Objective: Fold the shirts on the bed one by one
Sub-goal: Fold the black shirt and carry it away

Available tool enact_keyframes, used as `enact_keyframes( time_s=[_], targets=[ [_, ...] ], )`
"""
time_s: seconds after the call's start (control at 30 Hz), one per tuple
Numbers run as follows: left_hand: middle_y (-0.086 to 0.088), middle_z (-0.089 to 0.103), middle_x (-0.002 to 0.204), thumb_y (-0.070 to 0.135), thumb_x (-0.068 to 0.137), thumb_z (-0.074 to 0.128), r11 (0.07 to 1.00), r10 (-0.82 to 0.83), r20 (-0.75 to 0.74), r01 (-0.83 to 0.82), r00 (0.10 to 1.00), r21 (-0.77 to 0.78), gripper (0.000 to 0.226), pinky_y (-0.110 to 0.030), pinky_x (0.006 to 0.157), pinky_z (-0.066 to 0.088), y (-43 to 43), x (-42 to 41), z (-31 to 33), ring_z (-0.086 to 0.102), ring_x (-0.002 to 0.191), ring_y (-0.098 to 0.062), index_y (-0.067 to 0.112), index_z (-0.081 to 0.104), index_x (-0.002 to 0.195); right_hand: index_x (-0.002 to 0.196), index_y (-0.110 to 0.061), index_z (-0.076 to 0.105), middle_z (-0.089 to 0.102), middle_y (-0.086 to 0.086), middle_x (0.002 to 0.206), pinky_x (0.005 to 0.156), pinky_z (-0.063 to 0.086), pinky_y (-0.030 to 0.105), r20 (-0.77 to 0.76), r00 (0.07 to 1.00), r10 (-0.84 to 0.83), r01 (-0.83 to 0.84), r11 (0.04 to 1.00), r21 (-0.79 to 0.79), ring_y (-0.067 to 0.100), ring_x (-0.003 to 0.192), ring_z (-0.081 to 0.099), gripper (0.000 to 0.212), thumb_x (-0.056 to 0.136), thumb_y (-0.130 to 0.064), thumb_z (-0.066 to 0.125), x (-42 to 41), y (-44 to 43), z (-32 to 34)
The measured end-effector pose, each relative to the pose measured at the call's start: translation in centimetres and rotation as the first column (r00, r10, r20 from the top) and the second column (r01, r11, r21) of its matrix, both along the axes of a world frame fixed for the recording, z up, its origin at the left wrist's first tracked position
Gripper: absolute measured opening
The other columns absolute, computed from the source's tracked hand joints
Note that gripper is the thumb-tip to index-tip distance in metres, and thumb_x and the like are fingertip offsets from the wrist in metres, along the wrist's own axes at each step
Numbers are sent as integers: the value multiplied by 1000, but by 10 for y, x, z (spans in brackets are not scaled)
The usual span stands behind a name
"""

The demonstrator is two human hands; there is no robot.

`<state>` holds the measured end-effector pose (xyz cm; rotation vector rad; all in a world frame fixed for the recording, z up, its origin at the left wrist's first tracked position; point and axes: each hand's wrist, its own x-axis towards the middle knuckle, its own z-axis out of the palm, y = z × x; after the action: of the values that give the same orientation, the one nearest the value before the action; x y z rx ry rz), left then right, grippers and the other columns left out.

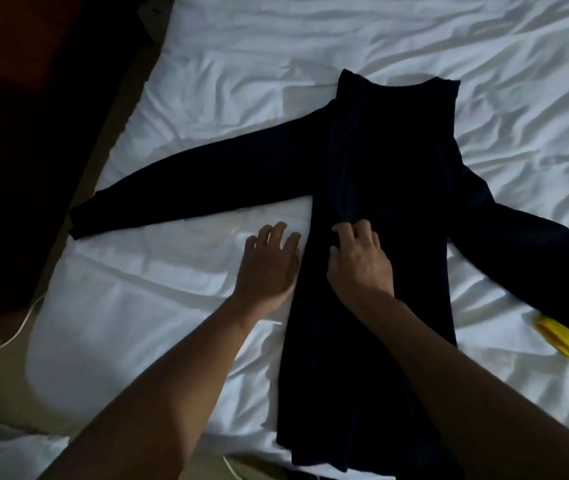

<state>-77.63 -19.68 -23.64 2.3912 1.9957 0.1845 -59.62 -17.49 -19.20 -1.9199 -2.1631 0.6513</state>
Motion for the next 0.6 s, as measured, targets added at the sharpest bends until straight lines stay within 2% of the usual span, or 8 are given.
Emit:
enact_keyframes(
  time_s=[0.07,0.13,0.23,0.3,0.37,0.43,0.53,0.6],
  targets=[
    [-21,56,139,21,91,59,998,9,-97,-15,995,-61,45,-50,90,49,27,-9,-3,57,120,-43,10,60,135,139,-18,50,43,10,130,77,51,41,4,999,42,-42,999,4,31,117,50,41,99,-15,56,-8,33,0],
    [-21,55,139,17,78,70,985,54,-215,-88,975,-150,63,-51,90,49,54,-14,4,56,118,-42,10,55,139,141,-19,48,40,10,130,75,50,40,-2,997,71,-71,997,-10,32,117,49,45,98,-12,57,-17,60,-1],
    [-18,51,138,24,76,70,957,135,-322,-208,937,-203,77,-50,88,45,88,-22,14,53,115,-39,12,43,146,145,-21,45,38,9,131,79,51,40,17,993,118,-117,993,-27,31,116,48,50,97,-13,57,-28,89,-5],
    [-16,55,126,25,73,70,962,149,-350,-218,925,-167,70,-48,84,45,104,-30,11,55,106,-38,12,49,139,143,-23,47,39,9,130,83,51,41,72,986,151,-151,989,-8,31,116,49,48,96,-16,58,-32,102,-10],
    [-14,59,105,20,73,72,989,67,-369,-112,927,-101,45,-45,75,46,113,-35,4,58,91,-36,12,60,115,137,-22,55,43,9,127,81,52,42,102,982,159,-162,987,23,30,115,51,40,98,-17,57,-32,111,-16],
    [-12,60,92,13,75,63,1000,-24,-327,21,945,-12,24,-41,67,46,120,-37,2,58,79,-35,13,64,100,129,-18,63,50,10,119,73,53,42,23,995,96,-97,992,82,33,108,57,30,99,-18,57,-27,114,-18],
    [-11,60,90,15,86,53,972,-187,-151,205,971,114,24,-42,64,46,123,-32,14,58,77,-36,12,70,103,117,-15,69,56,9,108,63,53,37,-167,980,-104,131,978,161,31,89,61,24,94,-13,63,-9,107,-16],
    [-10,61,91,23,101,52,932,-326,-3,322,945,168,22,-45,66,46,121,-31,22,57,81,-34,12,71,101,111,-16,70,58,6,103,65,51,27,-263,924,-277,314,943,110,25,84,61,24,90,-7,65,6,100,-12]
  ],
)
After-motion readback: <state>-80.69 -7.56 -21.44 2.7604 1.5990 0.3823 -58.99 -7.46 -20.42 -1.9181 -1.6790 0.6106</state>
